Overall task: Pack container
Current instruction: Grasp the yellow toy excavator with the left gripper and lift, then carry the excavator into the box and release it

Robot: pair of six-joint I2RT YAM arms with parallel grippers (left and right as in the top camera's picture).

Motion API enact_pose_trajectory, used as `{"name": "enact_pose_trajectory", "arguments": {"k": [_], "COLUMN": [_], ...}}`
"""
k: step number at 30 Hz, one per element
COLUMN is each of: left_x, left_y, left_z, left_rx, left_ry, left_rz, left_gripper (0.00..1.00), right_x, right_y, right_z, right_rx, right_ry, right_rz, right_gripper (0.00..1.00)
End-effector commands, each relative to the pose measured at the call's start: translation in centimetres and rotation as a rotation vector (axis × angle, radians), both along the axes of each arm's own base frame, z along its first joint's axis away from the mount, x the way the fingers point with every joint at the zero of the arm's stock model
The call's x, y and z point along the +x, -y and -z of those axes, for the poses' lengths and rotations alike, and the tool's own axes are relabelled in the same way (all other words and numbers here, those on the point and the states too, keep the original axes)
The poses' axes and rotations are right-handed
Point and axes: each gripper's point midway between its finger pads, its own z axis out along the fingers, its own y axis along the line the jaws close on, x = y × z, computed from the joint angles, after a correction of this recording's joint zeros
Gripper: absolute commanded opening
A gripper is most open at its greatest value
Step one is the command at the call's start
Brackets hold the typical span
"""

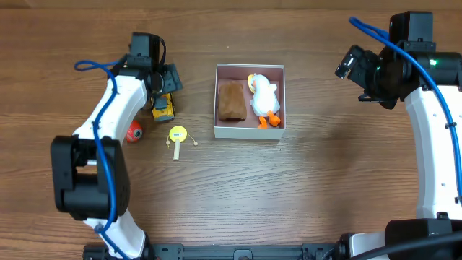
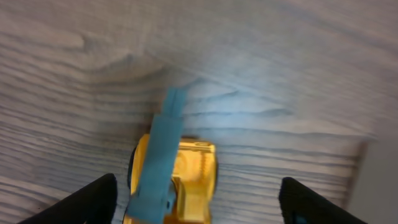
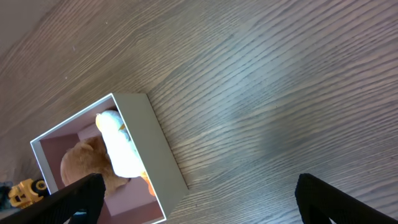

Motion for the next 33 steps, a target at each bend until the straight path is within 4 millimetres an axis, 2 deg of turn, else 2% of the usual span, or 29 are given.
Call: {"name": "enact_pose_trajectory", "arguments": {"k": [1,6,14,17,22,26,28,30,33], "left_x": [0.0,-1.5,-2.8,-2.5,-1.2,-0.6,-0.5,-0.4,-0.6], "left_y": [0.0,0.5,0.7,0.7,0.9,1.0,1.9,3.4,6.9], "left_z": [2.0,4.0,4.1,2.9,-1.6,-5.3,-7.0,-8.6,-12.5], "left_rx": [-0.012,-0.027,-0.037,-0.033,-0.014,-0.016,-0.037,-0.074,-0.126], "left_ry": [-0.053,-0.146,-0.2,-0.208,-0.191,-0.171,-0.163,-0.147,-0.096], "left_rz": [-0.029,0.002,0.006,0.012,0.069,0.077,0.122,0.184,0.329], "left_gripper": [0.79,0.66,0.61,0.57,0.25,0.15,0.12,0.09,0.06], "right_x": [0.0,0.0,0.0,0.0,0.0,0.0,0.0,0.0,0.0], "right_y": [0.0,0.0,0.0,0.0,0.0,0.0,0.0,0.0,0.1], "right_z": [0.0,0.0,0.0,0.0,0.0,0.0,0.0,0.0,0.0], "right_rx": [-0.002,-0.002,-0.003,-0.003,-0.003,-0.003,-0.003,-0.003,-0.005], "right_ry": [0.002,0.003,0.002,0.002,0.003,0.003,0.003,0.003,0.003], "right_rz": [-0.002,-0.002,-0.002,-0.002,-0.002,-0.002,-0.002,-0.002,-0.001], "right_gripper": [0.99,1.0,1.0,1.0,1.0,1.0,1.0,1.0,1.0]}}
